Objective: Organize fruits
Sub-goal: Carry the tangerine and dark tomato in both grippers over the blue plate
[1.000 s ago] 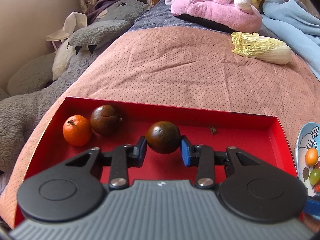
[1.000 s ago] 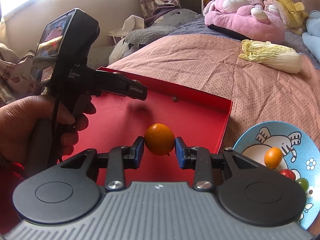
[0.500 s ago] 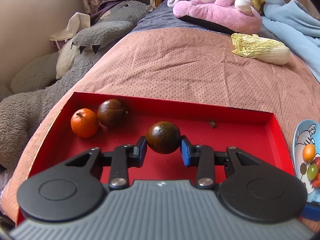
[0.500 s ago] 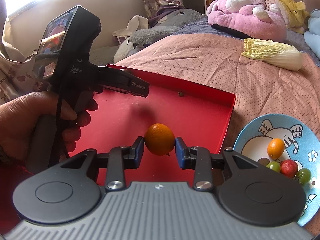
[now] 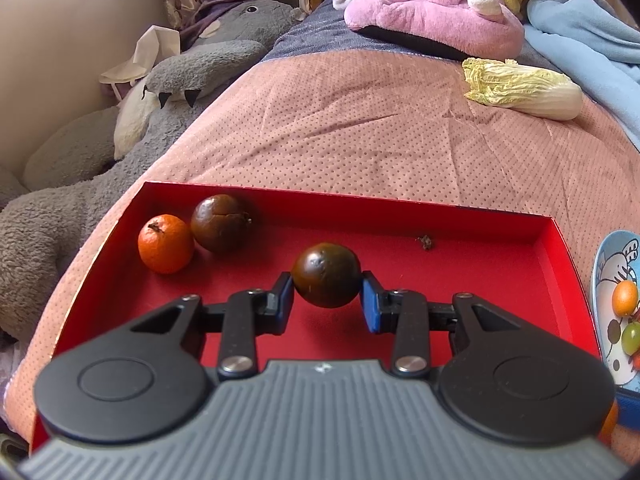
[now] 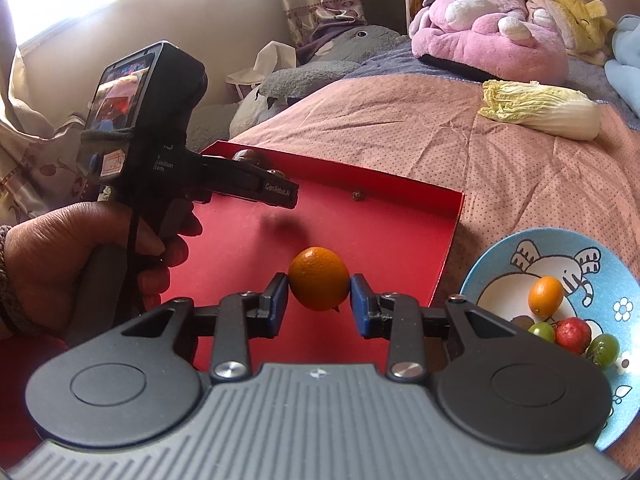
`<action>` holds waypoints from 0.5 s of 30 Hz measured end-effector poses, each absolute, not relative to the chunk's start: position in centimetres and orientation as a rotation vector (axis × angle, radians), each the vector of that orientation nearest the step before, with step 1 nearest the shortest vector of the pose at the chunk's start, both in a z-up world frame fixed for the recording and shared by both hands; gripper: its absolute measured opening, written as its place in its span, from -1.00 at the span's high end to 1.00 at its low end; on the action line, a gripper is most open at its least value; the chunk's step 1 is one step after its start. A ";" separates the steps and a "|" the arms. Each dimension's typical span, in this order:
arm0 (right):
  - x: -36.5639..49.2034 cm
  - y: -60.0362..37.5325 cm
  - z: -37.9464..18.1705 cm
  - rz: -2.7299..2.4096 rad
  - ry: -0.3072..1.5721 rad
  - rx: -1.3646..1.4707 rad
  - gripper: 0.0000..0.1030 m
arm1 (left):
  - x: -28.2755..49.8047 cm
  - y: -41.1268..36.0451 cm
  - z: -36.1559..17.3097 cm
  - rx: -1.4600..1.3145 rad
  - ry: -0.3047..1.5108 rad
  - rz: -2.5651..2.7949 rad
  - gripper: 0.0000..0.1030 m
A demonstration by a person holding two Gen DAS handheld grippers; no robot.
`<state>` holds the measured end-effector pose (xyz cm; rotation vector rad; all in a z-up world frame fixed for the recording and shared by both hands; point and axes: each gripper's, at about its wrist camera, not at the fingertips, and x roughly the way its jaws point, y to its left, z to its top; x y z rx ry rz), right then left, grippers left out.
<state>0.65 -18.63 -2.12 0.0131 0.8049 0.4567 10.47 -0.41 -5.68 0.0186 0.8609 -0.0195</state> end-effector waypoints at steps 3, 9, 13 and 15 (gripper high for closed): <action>0.6 -19.0 -2.0 0.453 0.801 0.018 0.24 | 10.5 -0.5 -5.7 0.023 0.861 -0.018 0.25; 0.4 -20.0 -1.4 0.438 0.787 0.031 0.24 | 10.4 -0.6 -5.7 0.028 0.857 -0.019 0.25; 0.4 -21.2 -1.2 0.414 0.778 0.043 0.24 | 10.3 -0.8 -5.7 0.035 0.856 -0.024 0.25; 0.6 -21.9 -1.2 0.398 0.773 0.048 0.24 | 10.3 -0.9 -5.7 0.037 0.854 -0.026 0.25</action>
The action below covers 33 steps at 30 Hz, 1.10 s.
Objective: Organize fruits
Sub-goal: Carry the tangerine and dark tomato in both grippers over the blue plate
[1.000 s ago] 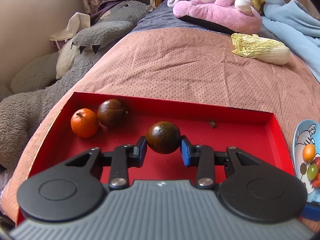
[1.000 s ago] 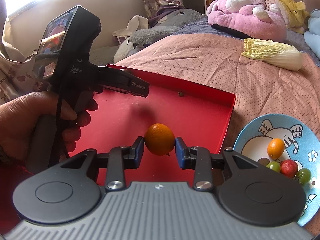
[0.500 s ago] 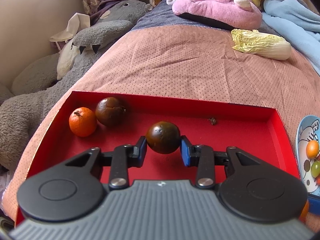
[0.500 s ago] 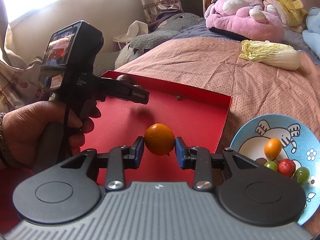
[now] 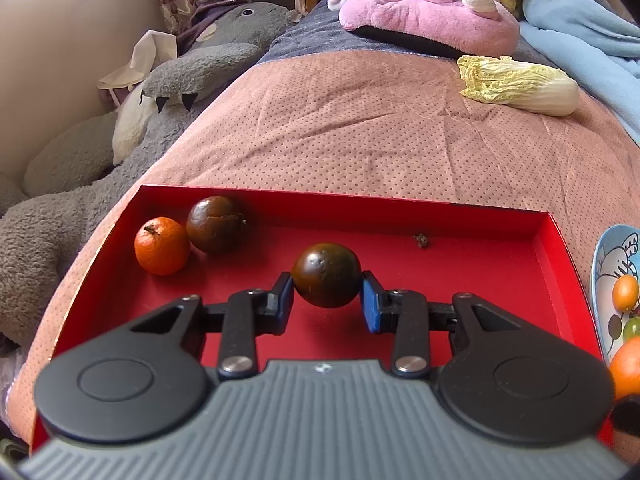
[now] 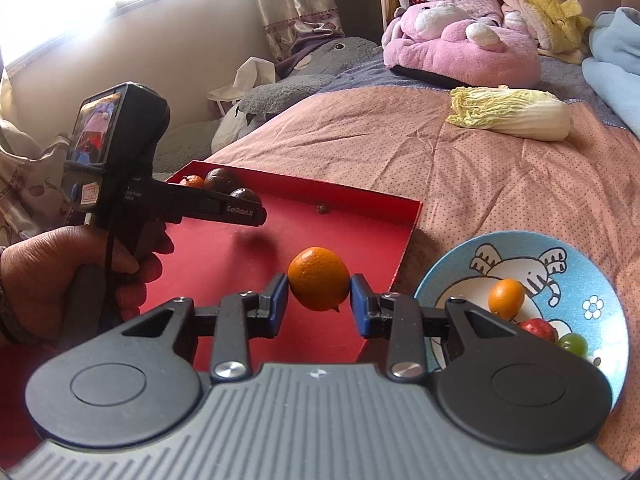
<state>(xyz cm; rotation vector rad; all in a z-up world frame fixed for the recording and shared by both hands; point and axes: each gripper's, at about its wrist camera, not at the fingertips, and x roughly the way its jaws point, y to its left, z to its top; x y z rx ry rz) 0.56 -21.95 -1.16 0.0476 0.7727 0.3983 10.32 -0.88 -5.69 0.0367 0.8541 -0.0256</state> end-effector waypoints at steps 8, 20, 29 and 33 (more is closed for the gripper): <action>0.6 -25.5 -0.9 0.320 0.757 0.067 0.24 | 10.2 -1.1 -5.6 0.038 0.850 -0.030 0.25; -0.1 -30.4 -1.3 0.200 0.764 0.078 0.24 | 10.0 -1.4 -5.4 0.044 0.845 -0.042 0.25; 0.2 -32.8 -1.7 0.133 0.763 0.090 0.24 | 10.0 -1.3 -5.4 0.044 0.844 -0.042 0.25; 0.4 -33.4 -1.9 0.117 0.767 0.093 0.24 | 9.9 -1.3 -5.3 0.046 0.843 -0.043 0.25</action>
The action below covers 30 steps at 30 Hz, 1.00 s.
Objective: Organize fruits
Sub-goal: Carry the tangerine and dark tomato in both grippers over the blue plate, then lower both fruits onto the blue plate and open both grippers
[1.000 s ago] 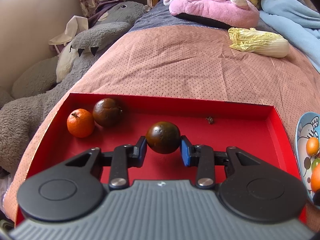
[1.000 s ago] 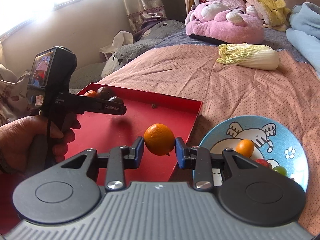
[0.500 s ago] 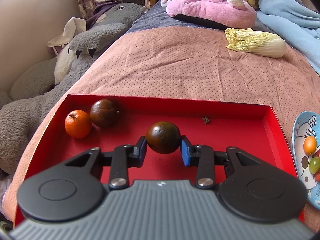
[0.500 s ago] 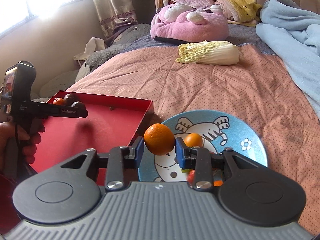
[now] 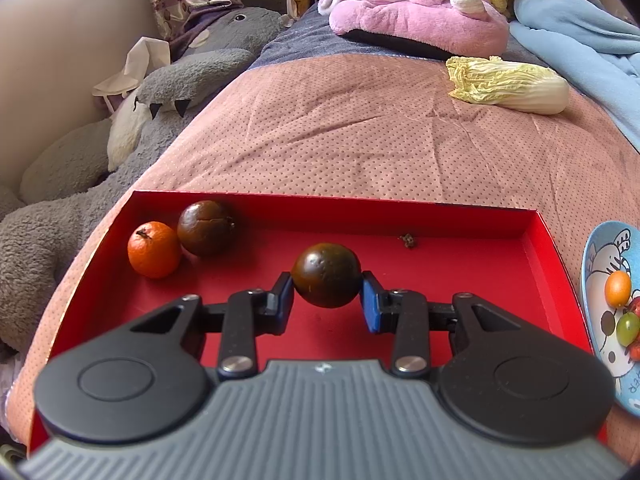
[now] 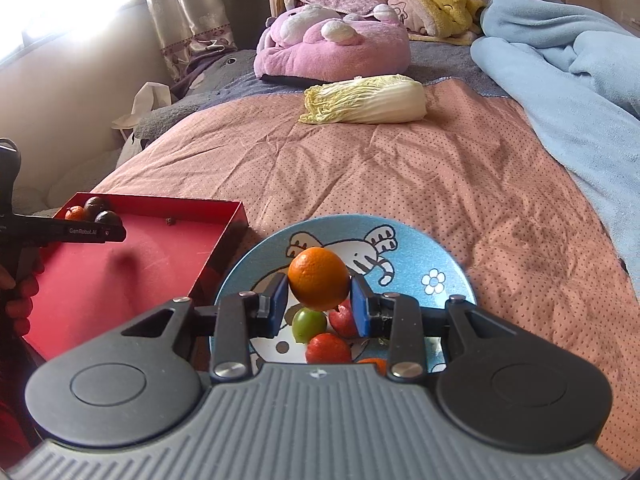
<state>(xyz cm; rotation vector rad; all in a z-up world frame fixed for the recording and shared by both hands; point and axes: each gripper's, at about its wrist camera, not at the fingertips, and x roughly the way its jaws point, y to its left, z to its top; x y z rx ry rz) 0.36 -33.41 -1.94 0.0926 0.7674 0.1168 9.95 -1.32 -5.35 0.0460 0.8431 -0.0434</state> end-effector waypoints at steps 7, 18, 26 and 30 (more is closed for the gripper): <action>0.8 -34.2 -2.2 0.090 0.770 0.099 0.24 | 9.9 -1.6 -5.3 0.050 0.842 -0.050 0.25; 2.8 -35.8 -2.9 0.047 0.781 0.118 0.24 | 10.0 -1.9 -5.4 0.054 0.841 -0.059 0.25; 5.9 -33.8 -4.9 0.040 0.810 0.091 0.24 | 10.0 -1.8 -5.4 0.057 0.841 -0.069 0.25; 7.2 -34.0 -5.9 0.005 0.825 0.057 0.24 | 10.0 -1.8 -5.4 0.053 0.840 -0.070 0.25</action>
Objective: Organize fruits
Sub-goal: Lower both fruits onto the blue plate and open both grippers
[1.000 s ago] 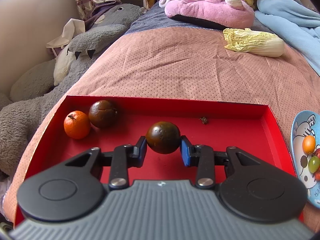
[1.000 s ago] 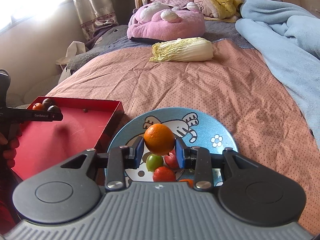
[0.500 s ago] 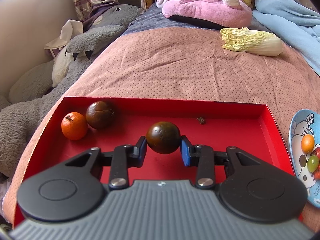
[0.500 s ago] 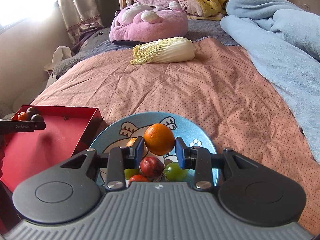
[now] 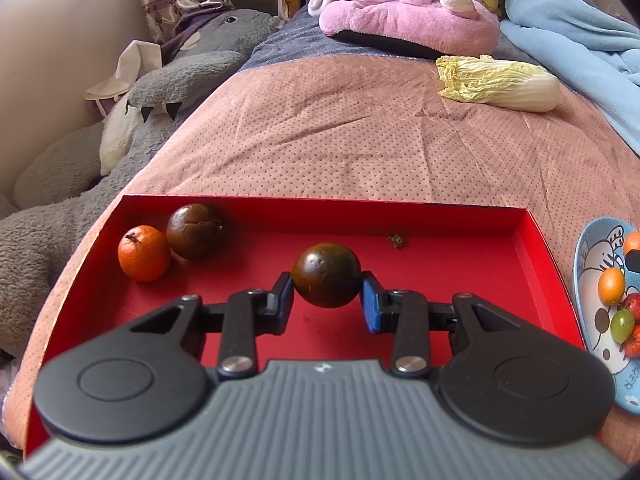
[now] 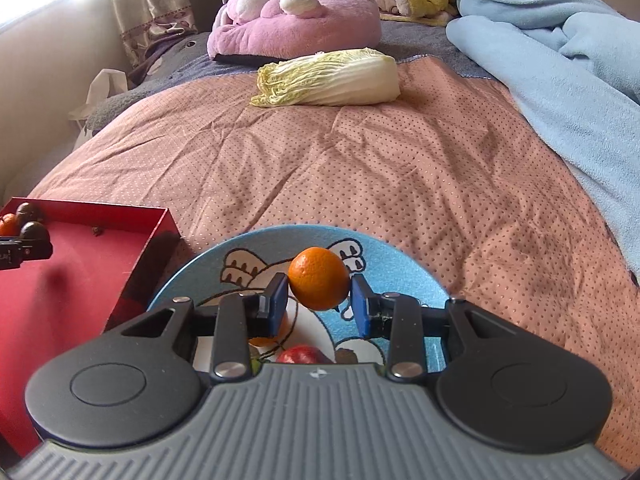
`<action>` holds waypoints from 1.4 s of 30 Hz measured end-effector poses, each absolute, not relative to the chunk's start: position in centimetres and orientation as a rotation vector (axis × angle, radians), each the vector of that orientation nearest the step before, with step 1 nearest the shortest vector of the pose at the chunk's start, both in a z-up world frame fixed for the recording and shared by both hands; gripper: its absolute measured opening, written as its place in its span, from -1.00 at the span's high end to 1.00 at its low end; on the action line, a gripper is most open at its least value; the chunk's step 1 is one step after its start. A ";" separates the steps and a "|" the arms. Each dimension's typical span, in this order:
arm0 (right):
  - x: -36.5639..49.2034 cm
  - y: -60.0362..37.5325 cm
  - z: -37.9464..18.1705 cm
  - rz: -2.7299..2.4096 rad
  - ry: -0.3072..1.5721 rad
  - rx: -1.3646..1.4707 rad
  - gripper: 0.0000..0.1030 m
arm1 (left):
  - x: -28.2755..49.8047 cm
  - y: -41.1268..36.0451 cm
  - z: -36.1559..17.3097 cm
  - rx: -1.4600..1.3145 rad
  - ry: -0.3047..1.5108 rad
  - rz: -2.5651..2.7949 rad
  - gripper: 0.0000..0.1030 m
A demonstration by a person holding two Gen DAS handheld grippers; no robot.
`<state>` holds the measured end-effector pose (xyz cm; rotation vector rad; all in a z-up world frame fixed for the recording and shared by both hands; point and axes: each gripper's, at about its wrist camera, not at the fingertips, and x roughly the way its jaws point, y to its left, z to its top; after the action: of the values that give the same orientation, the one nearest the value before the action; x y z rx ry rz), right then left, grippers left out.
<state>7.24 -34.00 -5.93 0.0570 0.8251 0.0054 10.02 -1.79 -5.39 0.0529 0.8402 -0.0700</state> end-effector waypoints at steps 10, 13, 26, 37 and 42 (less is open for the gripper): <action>6.3 -34.4 -6.0 -0.010 0.790 0.044 -0.52 | 10.0 -2.0 -5.5 0.065 0.844 -0.076 0.25; 4.9 -34.6 -5.1 -0.005 0.760 0.055 -0.56 | 9.9 -2.0 -5.5 0.069 0.844 -0.069 0.25; -0.9 -33.2 -3.4 0.111 0.741 0.071 -0.69 | 7.9 -4.5 -4.8 0.159 0.791 -0.144 0.25; -2.2 -35.2 -2.9 0.064 0.717 0.102 -0.69 | 5.1 -11.2 -2.7 0.165 0.739 -0.333 0.25; -2.8 -36.9 -2.0 0.004 0.662 0.138 -0.69 | 3.6 -15.7 -2.8 0.168 0.747 -0.450 0.25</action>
<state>-2.84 -36.95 -1.99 0.1378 0.6619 0.0039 3.60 -15.74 -2.80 0.1675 0.7471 -0.4502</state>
